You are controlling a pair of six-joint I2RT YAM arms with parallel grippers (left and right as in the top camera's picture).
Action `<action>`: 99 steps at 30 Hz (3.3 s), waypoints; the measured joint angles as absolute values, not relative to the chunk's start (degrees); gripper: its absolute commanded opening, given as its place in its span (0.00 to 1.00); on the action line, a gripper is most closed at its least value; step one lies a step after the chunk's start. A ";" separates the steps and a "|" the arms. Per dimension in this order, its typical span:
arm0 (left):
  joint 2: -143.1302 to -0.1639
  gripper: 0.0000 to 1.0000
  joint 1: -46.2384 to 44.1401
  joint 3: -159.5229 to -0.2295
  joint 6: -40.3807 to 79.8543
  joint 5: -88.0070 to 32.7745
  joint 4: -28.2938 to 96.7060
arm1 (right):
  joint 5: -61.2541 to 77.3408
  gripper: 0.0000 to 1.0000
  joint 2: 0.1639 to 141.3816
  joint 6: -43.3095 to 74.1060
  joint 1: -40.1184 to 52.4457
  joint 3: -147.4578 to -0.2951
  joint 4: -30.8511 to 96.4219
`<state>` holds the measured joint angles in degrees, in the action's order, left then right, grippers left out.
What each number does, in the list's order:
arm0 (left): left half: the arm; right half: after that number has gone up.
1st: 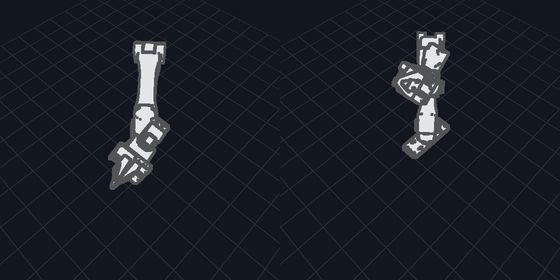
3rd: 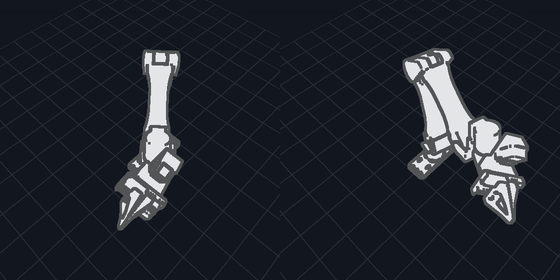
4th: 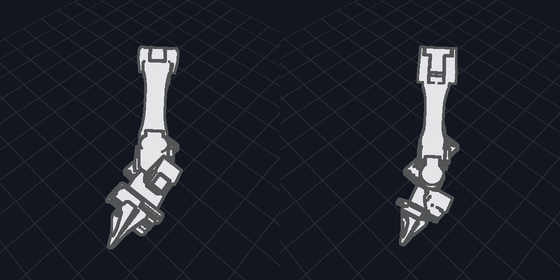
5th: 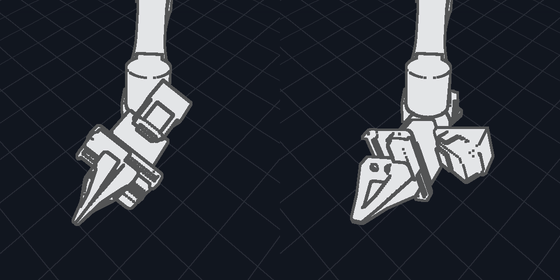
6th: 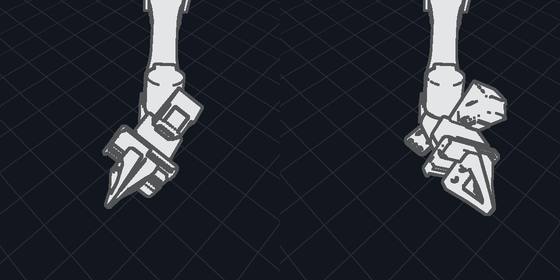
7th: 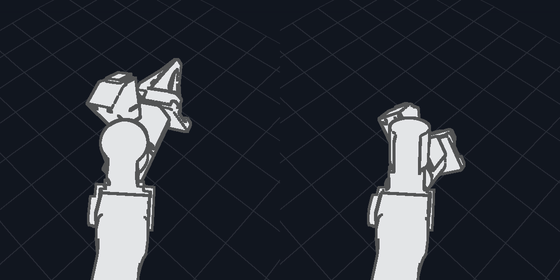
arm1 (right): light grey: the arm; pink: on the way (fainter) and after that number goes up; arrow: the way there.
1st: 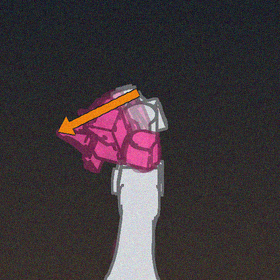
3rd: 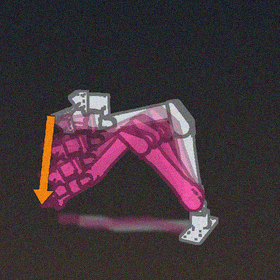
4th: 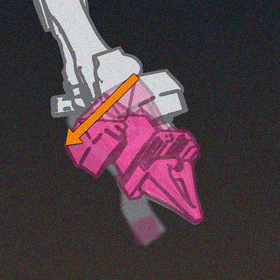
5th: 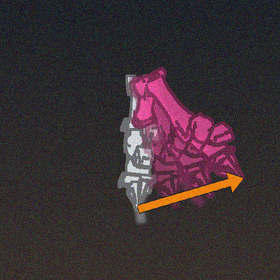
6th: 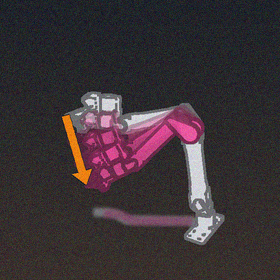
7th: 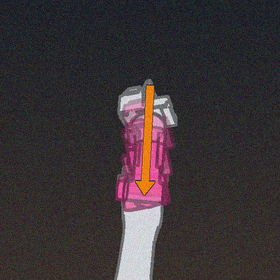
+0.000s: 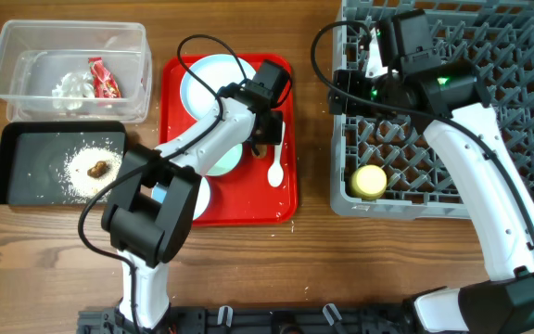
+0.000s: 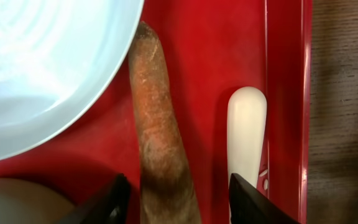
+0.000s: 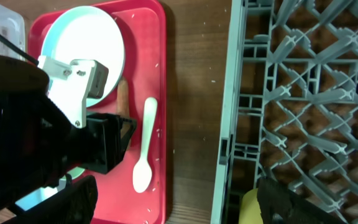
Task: Sort waste into correct bins and load items into the dishwasher rack
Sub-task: 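Grasp the carrot with the left gripper and drop it on the black tray, then grasp the green bowl with the right gripper and carry it to the rack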
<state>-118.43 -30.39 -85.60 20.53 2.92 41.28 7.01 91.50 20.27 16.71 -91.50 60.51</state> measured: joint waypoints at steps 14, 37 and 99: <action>-121.36 0.08 -28.80 -85.69 20.08 -1.32 40.16 | 7.01 0.84 91.50 20.08 16.71 -91.50 61.39; -96.86 0.04 12.56 -87.99 32.95 13.65 69.23 | 14.46 0.83 108.62 22.17 28.95 -90.80 37.67; -90.30 1.00 21.82 -62.54 39.35 8.54 40.34 | -59.02 0.04 89.06 22.41 23.81 -83.40 21.34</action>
<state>-90.30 21.82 -62.54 39.35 8.54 40.34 -59.02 89.06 22.41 23.81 -83.40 21.34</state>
